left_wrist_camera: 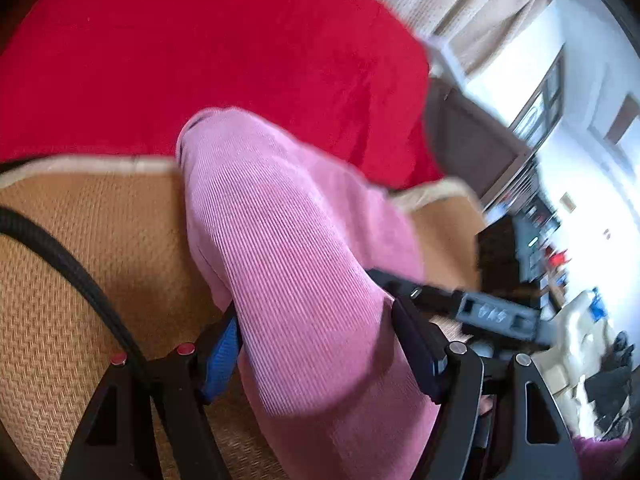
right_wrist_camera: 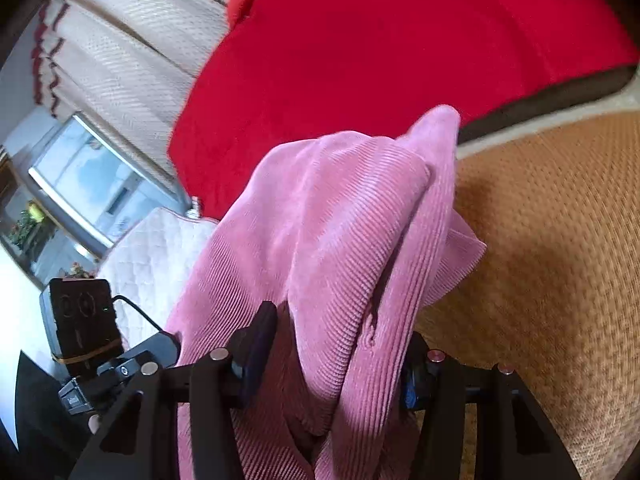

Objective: Fold large clothes

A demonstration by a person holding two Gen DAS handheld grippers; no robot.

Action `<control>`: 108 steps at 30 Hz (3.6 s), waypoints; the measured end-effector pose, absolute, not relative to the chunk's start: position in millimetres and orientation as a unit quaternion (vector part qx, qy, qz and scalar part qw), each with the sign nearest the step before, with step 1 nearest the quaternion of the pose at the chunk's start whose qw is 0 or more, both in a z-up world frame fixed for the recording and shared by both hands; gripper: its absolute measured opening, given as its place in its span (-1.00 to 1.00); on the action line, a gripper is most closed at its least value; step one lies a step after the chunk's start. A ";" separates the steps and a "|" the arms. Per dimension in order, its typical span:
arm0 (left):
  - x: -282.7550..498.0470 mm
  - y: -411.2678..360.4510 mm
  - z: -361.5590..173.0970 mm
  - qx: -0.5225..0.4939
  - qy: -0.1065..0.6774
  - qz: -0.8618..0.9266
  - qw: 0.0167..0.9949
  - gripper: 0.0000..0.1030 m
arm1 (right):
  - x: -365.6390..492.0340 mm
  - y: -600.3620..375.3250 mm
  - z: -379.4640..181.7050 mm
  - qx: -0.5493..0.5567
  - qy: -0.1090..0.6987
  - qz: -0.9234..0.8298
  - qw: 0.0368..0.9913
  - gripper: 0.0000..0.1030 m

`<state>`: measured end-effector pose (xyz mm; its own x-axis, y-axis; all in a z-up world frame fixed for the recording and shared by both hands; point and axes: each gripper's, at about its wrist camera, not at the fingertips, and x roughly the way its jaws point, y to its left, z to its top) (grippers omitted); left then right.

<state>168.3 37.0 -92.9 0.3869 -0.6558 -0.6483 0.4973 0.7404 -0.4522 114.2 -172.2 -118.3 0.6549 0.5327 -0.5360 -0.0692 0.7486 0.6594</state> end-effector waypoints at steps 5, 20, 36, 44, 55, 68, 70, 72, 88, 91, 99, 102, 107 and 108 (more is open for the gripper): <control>175.7 20.5 -117.7 -0.042 0.467 -0.308 0.828 0.59 | 126.3 -176.7 -141.6 0.303 0.423 0.152 0.840 0.09; 163.7 34.1 -76.9 -0.035 0.411 -0.286 0.865 0.59 | 93.4 -203.8 -69.5 0.272 0.301 0.110 0.907 0.16; 144.8 0.1 -96.2 0.111 0.387 -0.217 0.889 0.60 | 163.8 -169.0 -120.2 0.254 0.413 0.086 0.870 -0.17; 136.4 -2.2 -95.9 0.127 0.383 -0.207 0.891 0.60 | 113.6 -170.4 -89.1 0.211 0.391 0.098 0.890 -0.17; 127.8 -5.2 -94.4 0.135 0.388 -0.198 0.890 0.60 | 104.3 -161.7 -121.6 0.167 0.468 0.084 0.864 -0.17; 86.3 15.0 -48.3 0.124 0.343 -0.109 0.925 0.61 | 47.9 -170.2 -68.7 0.162 0.369 0.044 0.914 0.26; 74.2 23.1 -40.1 0.113 0.337 -0.094 0.930 0.67 | 25.2 -168.2 -56.2 0.153 0.336 0.029 0.929 0.41; 61.4 28.6 -31.2 0.110 0.328 -0.077 0.935 0.67 | 5.9 -165.3 -48.1 0.149 0.319 0.026 0.936 0.44; -52.1 59.8 76.7 0.120 0.196 0.046 0.972 0.90 | -111.0 -124.2 29.2 0.111 0.287 0.019 0.951 0.44; -73.7 64.2 97.8 0.110 0.183 0.038 0.976 0.90 | -124.6 -117.0 46.7 0.100 0.277 0.020 0.955 0.44; -105.6 71.5 133.1 0.090 0.154 0.047 0.983 0.90 | -168.1 -102.9 92.5 0.086 0.256 0.005 0.963 0.47; -113.4 72.2 141.1 0.089 0.156 0.048 0.983 0.90 | -175.9 -99.6 100.0 0.082 0.254 -0.004 0.964 0.47; -126.3 73.3 147.9 0.086 0.140 0.056 0.985 0.90 | -186.1 -95.9 107.8 0.083 0.252 -0.005 0.964 0.47; -130.4 71.6 149.4 0.087 0.138 0.057 0.985 0.90 | -187.4 -94.9 108.7 0.082 0.253 -0.005 0.964 0.47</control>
<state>-130.4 71.6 149.4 0.9557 0.1356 -0.2611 -0.0877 0.9784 0.1870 -187.4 -94.9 108.7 0.8724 0.0327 -0.4878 0.0507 0.9863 0.1567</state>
